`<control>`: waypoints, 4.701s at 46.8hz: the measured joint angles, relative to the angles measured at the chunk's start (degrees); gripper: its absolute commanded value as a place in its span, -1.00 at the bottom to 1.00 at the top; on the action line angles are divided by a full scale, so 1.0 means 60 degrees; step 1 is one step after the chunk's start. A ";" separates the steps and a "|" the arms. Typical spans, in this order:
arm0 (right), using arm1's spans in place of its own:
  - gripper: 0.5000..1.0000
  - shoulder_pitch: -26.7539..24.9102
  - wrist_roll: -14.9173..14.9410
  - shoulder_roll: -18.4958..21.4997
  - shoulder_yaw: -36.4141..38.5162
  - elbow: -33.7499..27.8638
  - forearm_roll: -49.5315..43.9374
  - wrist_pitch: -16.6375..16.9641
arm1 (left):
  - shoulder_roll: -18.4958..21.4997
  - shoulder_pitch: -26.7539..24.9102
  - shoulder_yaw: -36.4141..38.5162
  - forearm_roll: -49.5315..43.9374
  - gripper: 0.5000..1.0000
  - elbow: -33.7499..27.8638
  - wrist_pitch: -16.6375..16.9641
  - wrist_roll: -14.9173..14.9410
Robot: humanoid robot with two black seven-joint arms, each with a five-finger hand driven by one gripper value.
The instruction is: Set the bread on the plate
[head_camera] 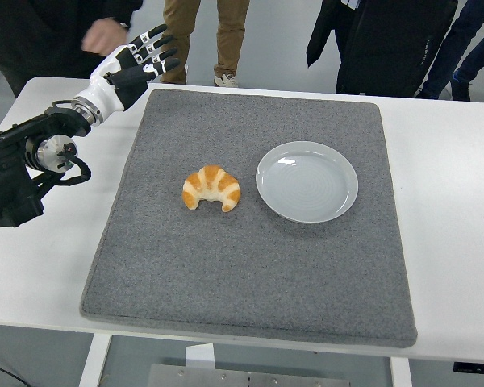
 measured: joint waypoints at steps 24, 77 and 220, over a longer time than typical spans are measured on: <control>0.81 0.0004 0.0001 0.0000 0.0000 -0.0002 0.0000 0.0000 | -0.0003 -0.0008 -0.0001 -0.0097 0.98 -0.0005 0.0000 0.0000; 0.81 0.0003 0.0001 0.0000 -0.0001 -0.0002 0.0000 0.0000 | -0.0170 -0.0014 0.0004 -0.0059 0.96 -0.0008 0.0056 0.0000; 0.81 0.0018 0.0001 0.0000 0.0000 -0.0003 0.0000 -0.0011 | 0.1224 -0.1870 0.6845 0.6424 0.92 -0.5480 0.6382 -0.0045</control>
